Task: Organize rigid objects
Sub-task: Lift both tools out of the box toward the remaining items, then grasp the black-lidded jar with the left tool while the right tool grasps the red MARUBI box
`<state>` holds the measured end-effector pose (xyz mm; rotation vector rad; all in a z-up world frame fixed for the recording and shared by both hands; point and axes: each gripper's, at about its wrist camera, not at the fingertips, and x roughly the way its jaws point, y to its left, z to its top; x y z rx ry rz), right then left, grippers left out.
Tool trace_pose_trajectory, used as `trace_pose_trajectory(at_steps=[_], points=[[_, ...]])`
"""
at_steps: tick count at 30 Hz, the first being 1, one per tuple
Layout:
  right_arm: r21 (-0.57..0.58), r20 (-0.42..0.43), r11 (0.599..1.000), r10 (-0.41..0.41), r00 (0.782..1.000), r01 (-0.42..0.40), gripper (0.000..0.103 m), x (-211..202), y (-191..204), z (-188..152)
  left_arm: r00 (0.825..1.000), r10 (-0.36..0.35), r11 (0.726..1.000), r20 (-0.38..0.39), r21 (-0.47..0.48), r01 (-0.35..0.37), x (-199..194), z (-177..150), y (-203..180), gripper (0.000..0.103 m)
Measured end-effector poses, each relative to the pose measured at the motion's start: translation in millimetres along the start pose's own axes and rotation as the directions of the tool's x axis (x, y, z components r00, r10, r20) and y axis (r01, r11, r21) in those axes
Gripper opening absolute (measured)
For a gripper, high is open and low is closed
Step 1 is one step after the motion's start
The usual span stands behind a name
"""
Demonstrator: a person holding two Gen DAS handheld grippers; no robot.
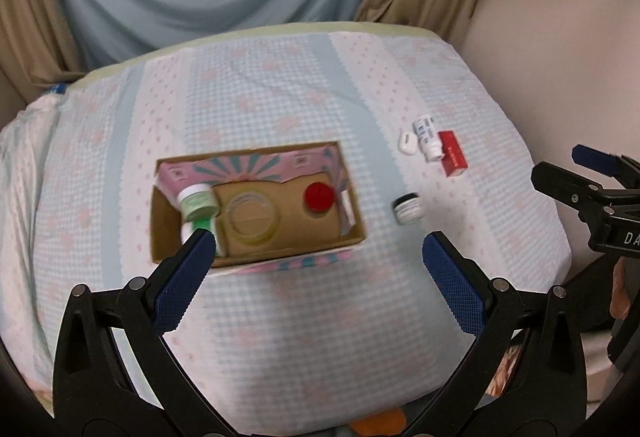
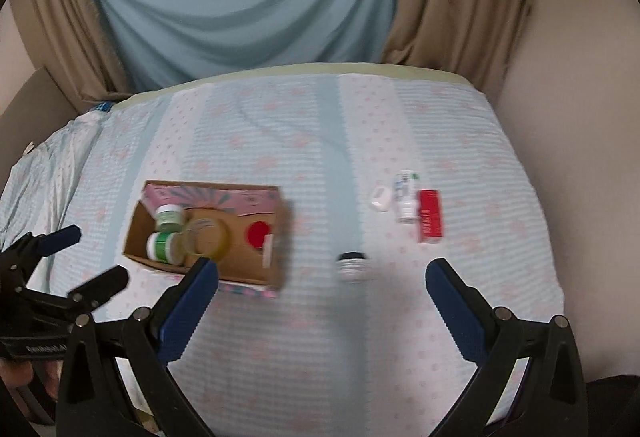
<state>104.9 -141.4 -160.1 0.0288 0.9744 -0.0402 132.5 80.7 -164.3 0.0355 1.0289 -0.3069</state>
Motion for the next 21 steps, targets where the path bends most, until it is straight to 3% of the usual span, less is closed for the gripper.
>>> trace_pose_trajectory(at_steps=[9, 14, 21], points=[[-0.043, -0.009, 0.998, 0.049, 0.999, -0.049, 0.103, 14, -113, 11, 0.999, 0.046, 0.984, -0.022, -0.17, -0.049, 24, -1, -87, 0.103], [-0.109, -0.05, 0.991, 0.068, 0.996, -0.073, 0.103, 43, -159, 25, 0.998, 0.036, 0.962, -0.057, -0.268, -0.05, 59, -3, -130, 0.103], [-0.057, -0.134, 0.993, 0.096, 0.986, -0.104, 0.103, 98, -205, 37, 0.99, 0.019, 0.944, -0.14, -0.325, -0.064, 121, -4, -162, 0.103]])
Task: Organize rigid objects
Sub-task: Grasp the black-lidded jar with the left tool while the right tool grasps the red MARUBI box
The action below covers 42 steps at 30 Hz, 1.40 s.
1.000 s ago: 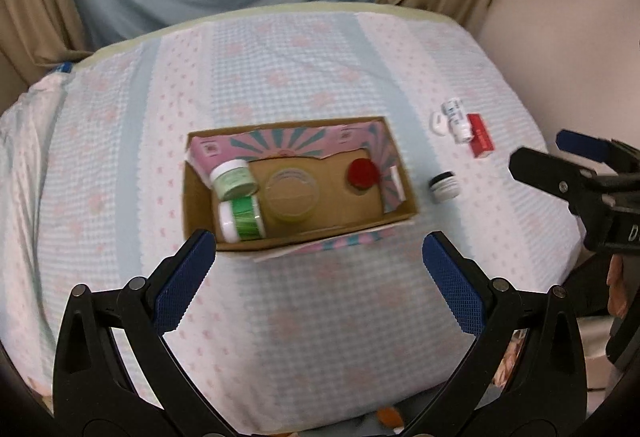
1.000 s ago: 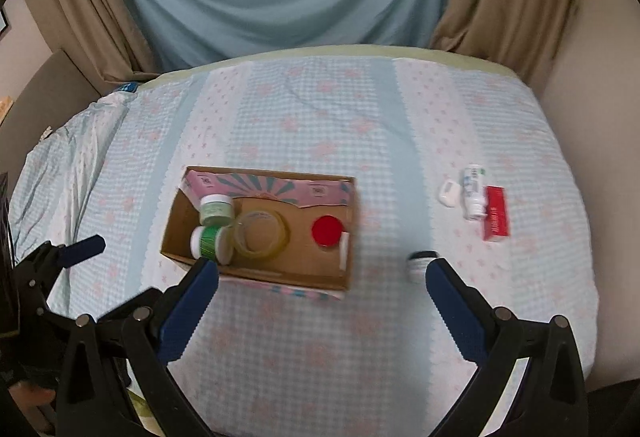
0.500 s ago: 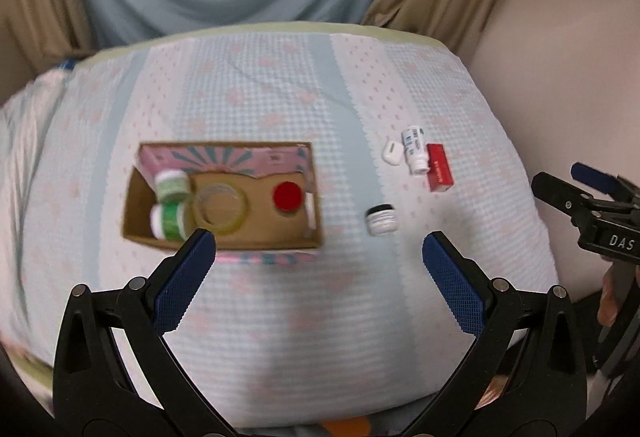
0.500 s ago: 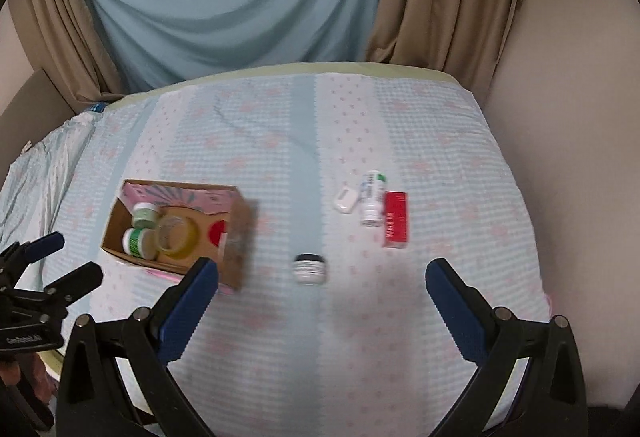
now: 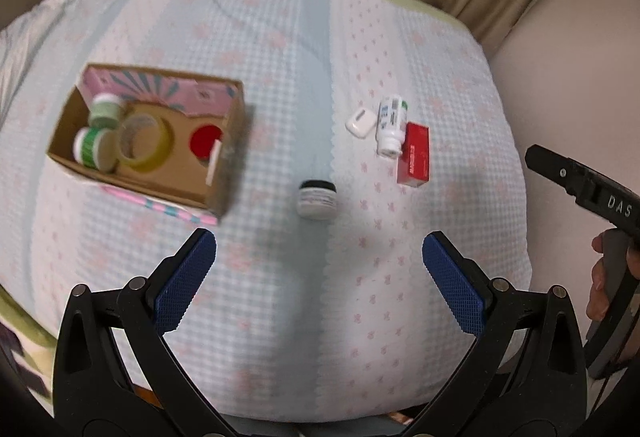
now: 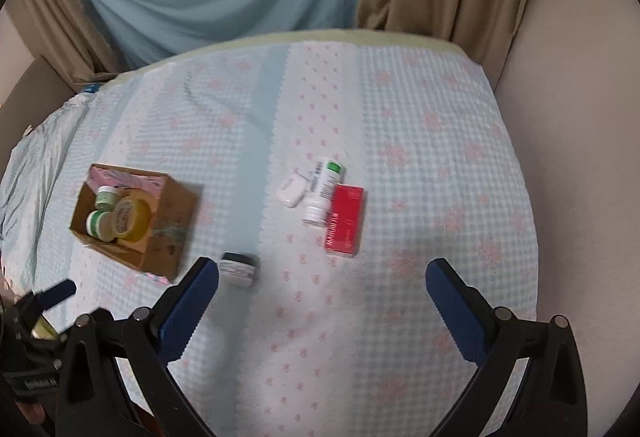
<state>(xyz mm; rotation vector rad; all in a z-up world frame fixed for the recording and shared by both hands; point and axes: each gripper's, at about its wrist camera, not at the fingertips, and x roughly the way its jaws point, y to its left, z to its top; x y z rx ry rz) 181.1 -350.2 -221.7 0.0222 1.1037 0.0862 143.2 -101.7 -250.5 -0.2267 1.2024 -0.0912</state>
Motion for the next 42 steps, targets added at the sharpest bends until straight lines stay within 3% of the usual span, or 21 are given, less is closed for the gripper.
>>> trace_pose_trajectory(at_steps=[8, 14, 18, 21, 27, 30, 34, 36, 42], points=[[0.068, -0.141, 0.998, 0.001, 0.99, 0.009, 0.103, 82, -34, 16, 0.995, -0.007, 0.996, -0.098, -0.093, -0.003, 88, 8, 0, 0.103], [0.079, -0.254, 0.997, -0.001, 0.967, 0.022, 0.103, 152, -37, 22, 0.988, 0.007, 0.991, -0.156, -0.13, -0.028, 148, 11, 4, 0.103], [0.048, -0.349, 0.998, -0.029, 0.937, 0.049, 0.085, 199, -33, 19, 0.978, 0.018, 0.988, -0.209, -0.144, -0.048, 184, 10, 5, 0.103], [0.042, -0.406, 0.998, -0.029, 0.913, 0.05, 0.08, 228, -30, 14, 0.971, 0.022, 0.988, -0.239, -0.144, -0.058, 206, 9, 5, 0.101], [0.046, -0.438, 0.996, -0.046, 0.898, 0.074, 0.079, 256, -29, 15, 0.969, 0.027, 0.99, -0.244, -0.131, -0.061, 229, 12, 6, 0.1], [0.048, -0.453, 0.996, -0.05, 0.89, 0.081, 0.065, 266, -29, 19, 0.969, 0.036, 0.99, -0.245, -0.123, -0.067, 238, 15, 7, 0.1], [0.041, -0.469, 0.995, -0.056, 0.882, 0.086, 0.059, 277, -28, 22, 0.97, 0.028, 0.99, -0.242, -0.129, -0.061, 246, 18, 11, 0.1], [0.035, -0.475, 0.996, -0.06, 0.878, 0.087, 0.054, 281, -27, 21, 0.968, 0.026, 0.991, -0.248, -0.123, -0.058, 251, 18, 11, 0.098], [0.032, -0.477, 0.996, -0.06, 0.877, 0.085, 0.047, 290, -23, 18, 0.953, 0.014, 0.993, -0.301, -0.105, -0.048, 271, 9, 9, 0.064]])
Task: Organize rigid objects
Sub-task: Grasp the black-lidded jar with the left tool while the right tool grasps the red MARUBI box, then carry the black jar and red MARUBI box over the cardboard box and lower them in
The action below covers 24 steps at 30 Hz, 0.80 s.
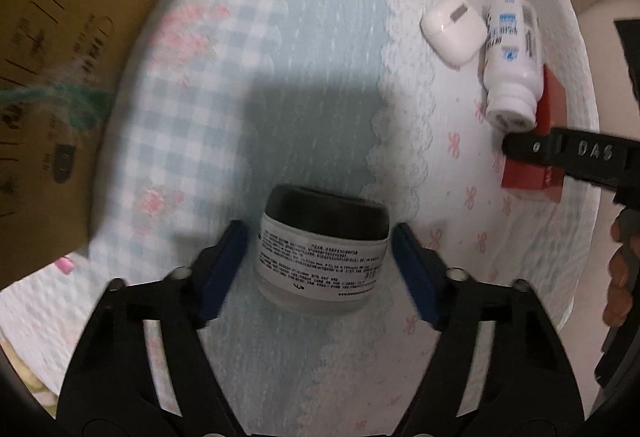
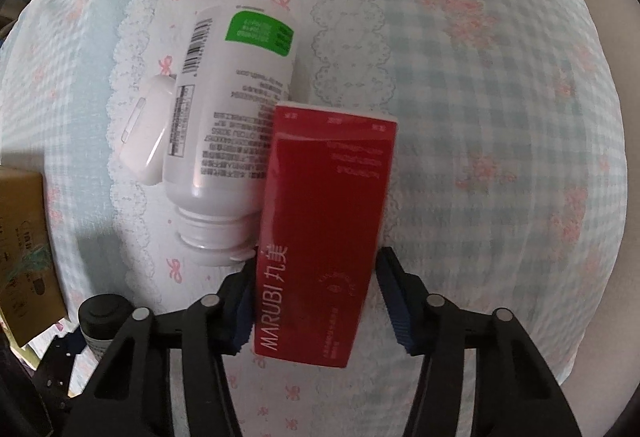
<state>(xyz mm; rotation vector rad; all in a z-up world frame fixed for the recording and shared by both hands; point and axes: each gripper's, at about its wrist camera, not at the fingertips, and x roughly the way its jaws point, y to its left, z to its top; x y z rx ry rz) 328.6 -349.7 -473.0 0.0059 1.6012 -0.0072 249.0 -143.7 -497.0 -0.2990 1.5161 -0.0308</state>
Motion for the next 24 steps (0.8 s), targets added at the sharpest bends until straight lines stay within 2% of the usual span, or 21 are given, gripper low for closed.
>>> trace_pose_trajectory(at_steps=[2, 8, 14, 24], points=[[-0.011, 0.005, 1.0, 0.005, 1.0, -0.005, 0.042, 1, 3, 0, 1.0, 0.008, 1.0, 0.01, 0.029, -0.008, 1, 0, -3, 0.056], [0.001, 0.007, 1.0, 0.02, 1.0, -0.02, 0.041, 0, 7, 1, 1.0, -0.002, 1.0, 0.014, 0.026, 0.002, 2, 0, -4, 0.056], [0.025, 0.031, 0.998, 0.048, 0.998, -0.049, 0.039, -11, -11, 0, 1.0, -0.014, 1.0, 0.022, 0.016, 0.014, -7, 1, -2, 0.055], [0.097, 0.091, 0.988, 0.115, 0.989, -0.124, 0.038, -42, -33, -29, 0.995, -0.044, 0.999, 0.086, 0.022, 0.043, -53, -3, 8, 0.055]])
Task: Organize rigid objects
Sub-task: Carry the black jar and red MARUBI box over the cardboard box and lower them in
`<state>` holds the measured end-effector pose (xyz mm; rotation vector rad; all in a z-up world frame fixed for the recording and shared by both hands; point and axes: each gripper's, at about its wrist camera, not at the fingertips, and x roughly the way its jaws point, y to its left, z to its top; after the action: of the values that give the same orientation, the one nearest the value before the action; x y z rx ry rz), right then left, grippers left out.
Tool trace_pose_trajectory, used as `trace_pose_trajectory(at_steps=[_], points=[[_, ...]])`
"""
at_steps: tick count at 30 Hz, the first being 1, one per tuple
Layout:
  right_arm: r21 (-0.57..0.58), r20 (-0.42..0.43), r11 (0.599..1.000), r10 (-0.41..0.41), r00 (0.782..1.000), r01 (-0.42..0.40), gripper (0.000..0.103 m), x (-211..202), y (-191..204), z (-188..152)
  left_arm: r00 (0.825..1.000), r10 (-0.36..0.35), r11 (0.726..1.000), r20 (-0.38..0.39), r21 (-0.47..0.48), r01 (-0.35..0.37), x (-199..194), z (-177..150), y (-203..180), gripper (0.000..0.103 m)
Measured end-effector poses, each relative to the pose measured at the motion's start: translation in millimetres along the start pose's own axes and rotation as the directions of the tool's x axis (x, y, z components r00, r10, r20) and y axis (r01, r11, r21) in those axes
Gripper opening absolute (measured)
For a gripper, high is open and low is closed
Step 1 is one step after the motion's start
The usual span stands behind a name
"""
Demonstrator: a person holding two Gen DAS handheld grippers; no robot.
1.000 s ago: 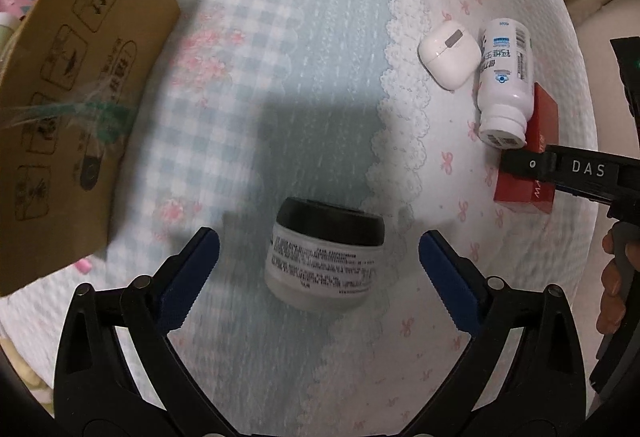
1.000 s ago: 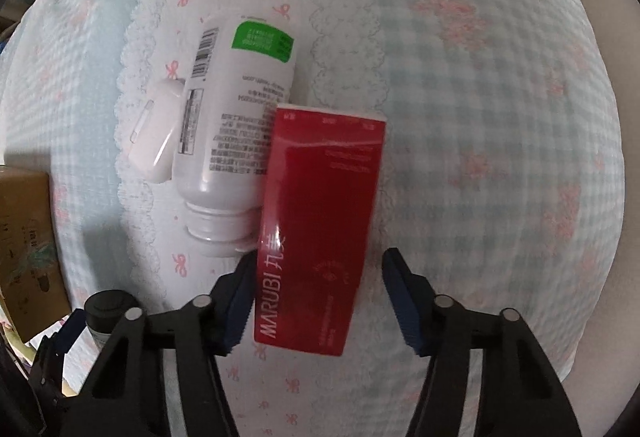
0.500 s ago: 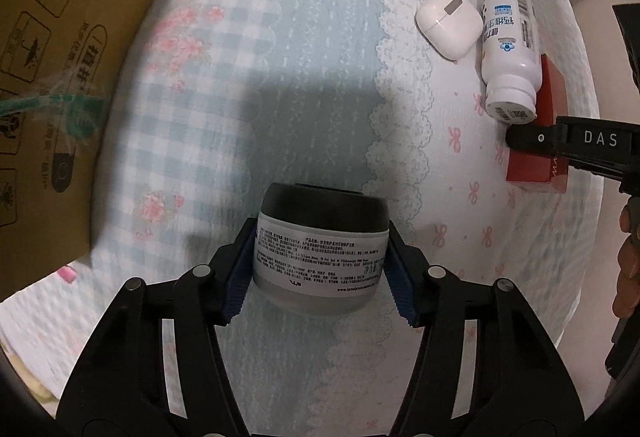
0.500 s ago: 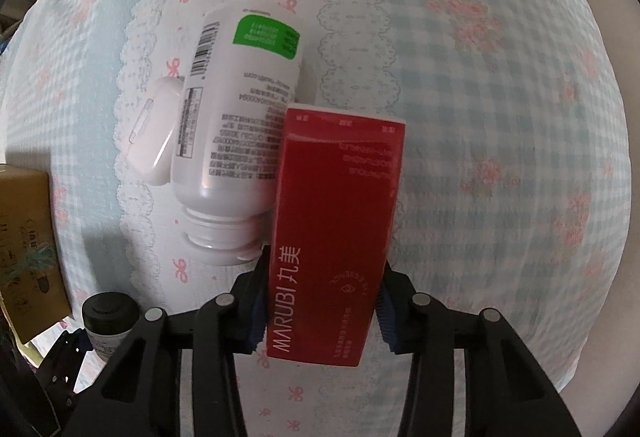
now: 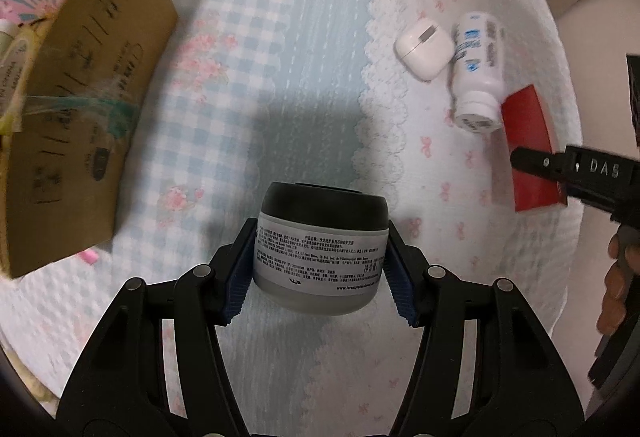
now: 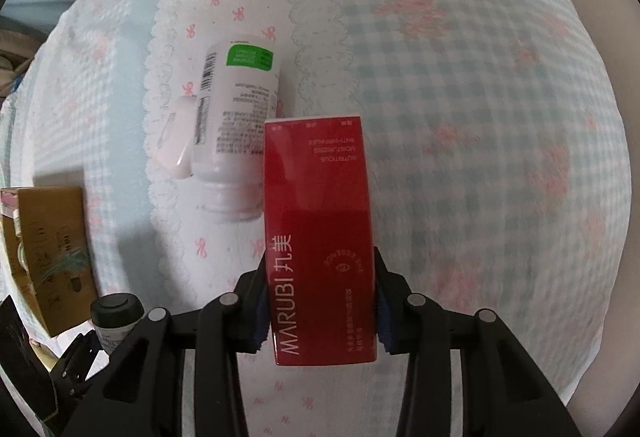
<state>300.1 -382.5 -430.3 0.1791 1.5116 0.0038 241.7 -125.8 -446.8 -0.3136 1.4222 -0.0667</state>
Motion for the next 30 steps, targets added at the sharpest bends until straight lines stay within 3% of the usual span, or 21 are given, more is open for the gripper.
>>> trace_pose_trajectory(at_steps=[7, 16, 25, 30], points=[[0.011, 0.085, 1.0, 0.027, 0.996, -0.028, 0.038, -53, 8, -38, 0.996, -0.032, 0.999, 0.083, 0.022, 0.031, -53, -9, -3, 0.055], [-0.036, 0.235, 0.997, 0.072, 0.969, -0.065, 0.038, -152, 30, -87, 0.968, -0.073, 0.997, 0.241, 0.057, 0.061, -159, -26, -12, 0.055], [-0.127, 0.363, 0.985, 0.155, 0.919, -0.117, 0.038, -225, 95, -118, 0.929, -0.067, 0.997, 0.364, 0.062, 0.048, -257, -21, 29, 0.055], [-0.156, 0.39, 0.979, 0.184, 0.902, -0.132, 0.038, -243, 148, -135, 0.918, -0.082, 0.996, 0.387, 0.07, 0.06, -286, -15, 69, 0.055]])
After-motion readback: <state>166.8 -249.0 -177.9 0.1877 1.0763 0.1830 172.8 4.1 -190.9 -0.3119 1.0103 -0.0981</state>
